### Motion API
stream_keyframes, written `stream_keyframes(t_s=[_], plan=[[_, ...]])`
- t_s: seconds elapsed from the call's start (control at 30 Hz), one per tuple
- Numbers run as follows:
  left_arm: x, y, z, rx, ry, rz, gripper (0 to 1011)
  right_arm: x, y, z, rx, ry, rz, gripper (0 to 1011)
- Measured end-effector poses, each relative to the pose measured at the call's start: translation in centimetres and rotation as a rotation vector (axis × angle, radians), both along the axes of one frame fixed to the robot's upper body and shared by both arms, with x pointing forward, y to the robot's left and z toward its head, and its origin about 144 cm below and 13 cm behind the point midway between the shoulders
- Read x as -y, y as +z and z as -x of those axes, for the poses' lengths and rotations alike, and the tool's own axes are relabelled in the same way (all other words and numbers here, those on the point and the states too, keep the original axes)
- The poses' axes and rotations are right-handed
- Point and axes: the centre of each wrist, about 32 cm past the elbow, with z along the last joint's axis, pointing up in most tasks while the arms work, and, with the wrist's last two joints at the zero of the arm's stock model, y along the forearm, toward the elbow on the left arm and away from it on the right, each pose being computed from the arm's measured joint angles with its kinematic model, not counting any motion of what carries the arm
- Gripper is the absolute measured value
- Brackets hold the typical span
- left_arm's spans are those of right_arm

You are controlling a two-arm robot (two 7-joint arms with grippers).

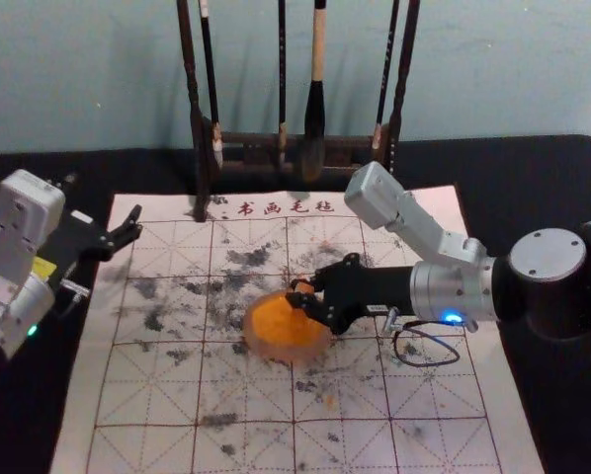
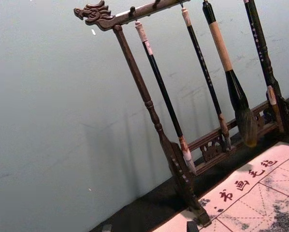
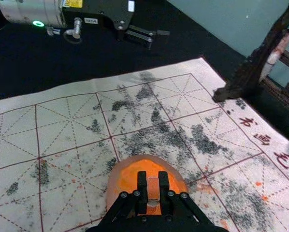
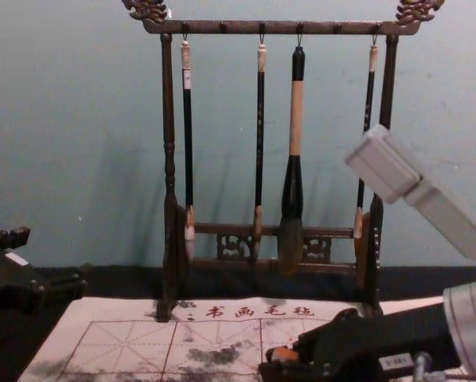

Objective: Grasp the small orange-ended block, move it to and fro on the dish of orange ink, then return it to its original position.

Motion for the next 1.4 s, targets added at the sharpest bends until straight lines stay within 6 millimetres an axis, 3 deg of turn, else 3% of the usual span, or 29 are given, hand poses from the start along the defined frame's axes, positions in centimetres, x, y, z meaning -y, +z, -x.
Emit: stream_keyframes(t_s=[0.73,1.4], plan=[[0.0,0.0,0.0,0.0,0.0,0.0,1001,-2.1,-0.2,-1.0,-0.001,0.019,-0.006,110],[0.0,0.0,0.0,0.0,0.0,0.0,1001,-0.7,0.2,-1.4,0.02,-0.022,0.015,110]])
